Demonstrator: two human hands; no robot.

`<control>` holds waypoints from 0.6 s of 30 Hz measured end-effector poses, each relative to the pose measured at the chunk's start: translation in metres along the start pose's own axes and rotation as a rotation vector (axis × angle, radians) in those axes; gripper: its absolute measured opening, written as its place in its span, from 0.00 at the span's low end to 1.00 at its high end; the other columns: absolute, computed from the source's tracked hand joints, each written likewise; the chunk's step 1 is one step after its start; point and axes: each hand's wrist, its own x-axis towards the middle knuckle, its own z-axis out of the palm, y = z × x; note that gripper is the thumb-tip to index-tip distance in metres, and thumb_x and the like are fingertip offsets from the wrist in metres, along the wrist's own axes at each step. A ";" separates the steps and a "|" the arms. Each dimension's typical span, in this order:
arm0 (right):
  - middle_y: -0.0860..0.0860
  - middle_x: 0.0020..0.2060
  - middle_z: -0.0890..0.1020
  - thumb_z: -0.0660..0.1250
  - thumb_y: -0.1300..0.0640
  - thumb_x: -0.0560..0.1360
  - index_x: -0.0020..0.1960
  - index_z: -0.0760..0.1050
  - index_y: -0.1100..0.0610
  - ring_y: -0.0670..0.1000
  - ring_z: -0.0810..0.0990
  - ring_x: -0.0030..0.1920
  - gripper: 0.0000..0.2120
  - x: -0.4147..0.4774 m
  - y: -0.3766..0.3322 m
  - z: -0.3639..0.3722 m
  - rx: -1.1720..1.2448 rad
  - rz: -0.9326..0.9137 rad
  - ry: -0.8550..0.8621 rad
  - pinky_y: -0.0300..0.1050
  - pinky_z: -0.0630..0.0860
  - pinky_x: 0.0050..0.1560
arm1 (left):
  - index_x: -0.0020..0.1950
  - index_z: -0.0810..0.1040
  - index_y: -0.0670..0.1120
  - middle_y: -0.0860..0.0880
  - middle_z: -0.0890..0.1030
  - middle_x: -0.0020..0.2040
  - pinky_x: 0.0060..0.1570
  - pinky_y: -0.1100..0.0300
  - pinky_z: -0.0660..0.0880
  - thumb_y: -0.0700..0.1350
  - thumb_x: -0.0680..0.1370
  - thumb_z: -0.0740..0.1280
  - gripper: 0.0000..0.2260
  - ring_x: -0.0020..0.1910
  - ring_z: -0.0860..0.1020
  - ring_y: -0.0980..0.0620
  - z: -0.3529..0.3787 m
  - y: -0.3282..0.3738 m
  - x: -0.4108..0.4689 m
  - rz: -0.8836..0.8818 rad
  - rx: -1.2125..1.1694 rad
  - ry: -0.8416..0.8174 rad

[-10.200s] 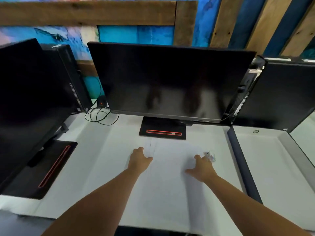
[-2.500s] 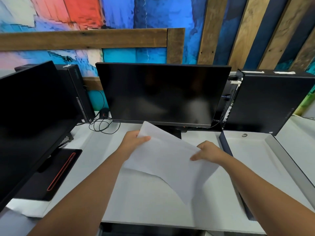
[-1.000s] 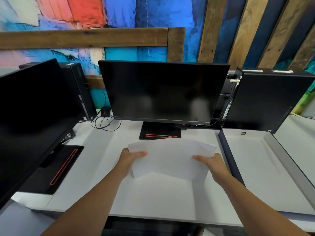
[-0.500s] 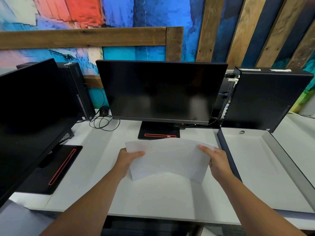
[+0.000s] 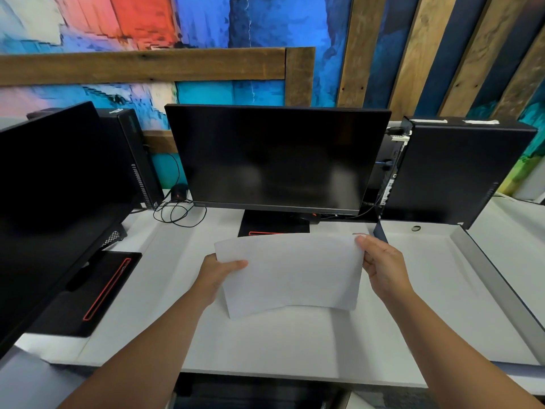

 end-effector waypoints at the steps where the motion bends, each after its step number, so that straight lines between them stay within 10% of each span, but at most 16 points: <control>1: 0.54 0.46 0.84 0.68 0.60 0.75 0.51 0.82 0.61 0.52 0.82 0.45 0.08 0.002 -0.004 0.002 -0.049 -0.023 -0.008 0.45 0.77 0.49 | 0.49 0.82 0.42 0.46 0.86 0.45 0.53 0.50 0.77 0.37 0.62 0.77 0.17 0.48 0.82 0.43 -0.001 0.002 0.000 0.006 -0.002 -0.006; 18: 0.48 0.43 0.86 0.68 0.56 0.74 0.43 0.84 0.53 0.48 0.83 0.46 0.06 0.025 -0.046 0.056 -0.536 -0.264 -0.296 0.42 0.76 0.49 | 0.57 0.79 0.48 0.51 0.82 0.51 0.50 0.69 0.75 0.38 0.68 0.77 0.20 0.52 0.81 0.54 0.055 0.058 0.011 0.243 0.539 -0.378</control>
